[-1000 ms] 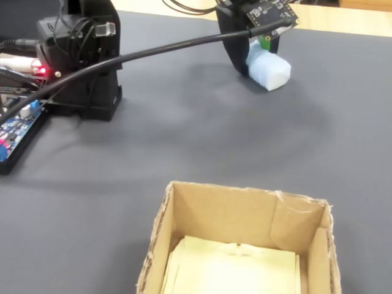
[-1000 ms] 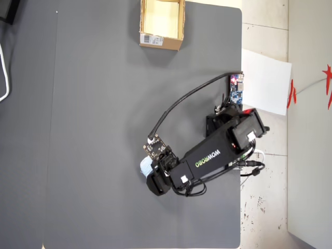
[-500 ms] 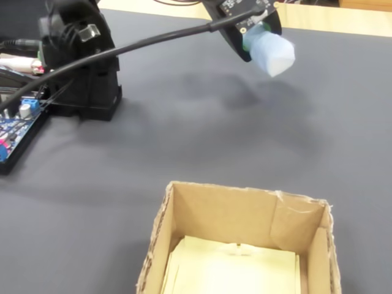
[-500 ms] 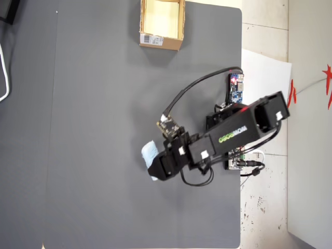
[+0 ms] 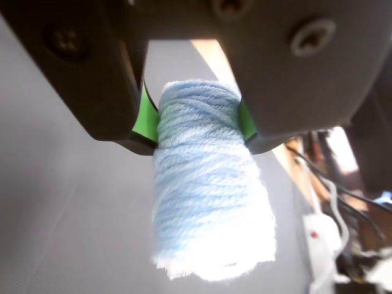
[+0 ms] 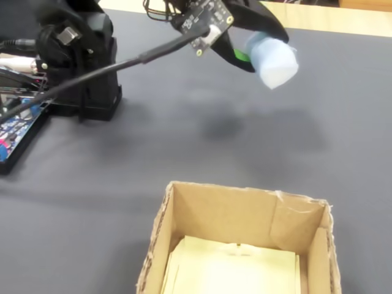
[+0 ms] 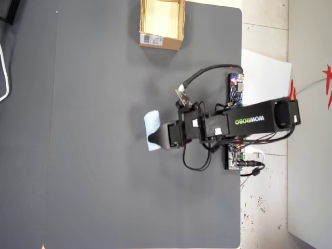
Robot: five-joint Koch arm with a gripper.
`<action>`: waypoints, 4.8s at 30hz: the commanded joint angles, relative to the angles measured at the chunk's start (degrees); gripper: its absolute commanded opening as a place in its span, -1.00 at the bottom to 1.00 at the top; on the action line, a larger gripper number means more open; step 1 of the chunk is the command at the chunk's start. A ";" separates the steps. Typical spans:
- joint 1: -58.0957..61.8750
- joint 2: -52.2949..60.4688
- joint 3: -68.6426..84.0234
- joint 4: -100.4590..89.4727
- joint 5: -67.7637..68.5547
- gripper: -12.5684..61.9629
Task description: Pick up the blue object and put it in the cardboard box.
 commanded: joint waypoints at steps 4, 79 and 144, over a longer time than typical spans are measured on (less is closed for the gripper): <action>3.52 3.16 0.18 -12.04 -1.49 -0.38; 32.96 -11.60 -21.80 -13.71 -1.67 0.24; 7.12 9.76 29.09 -6.77 -1.05 0.25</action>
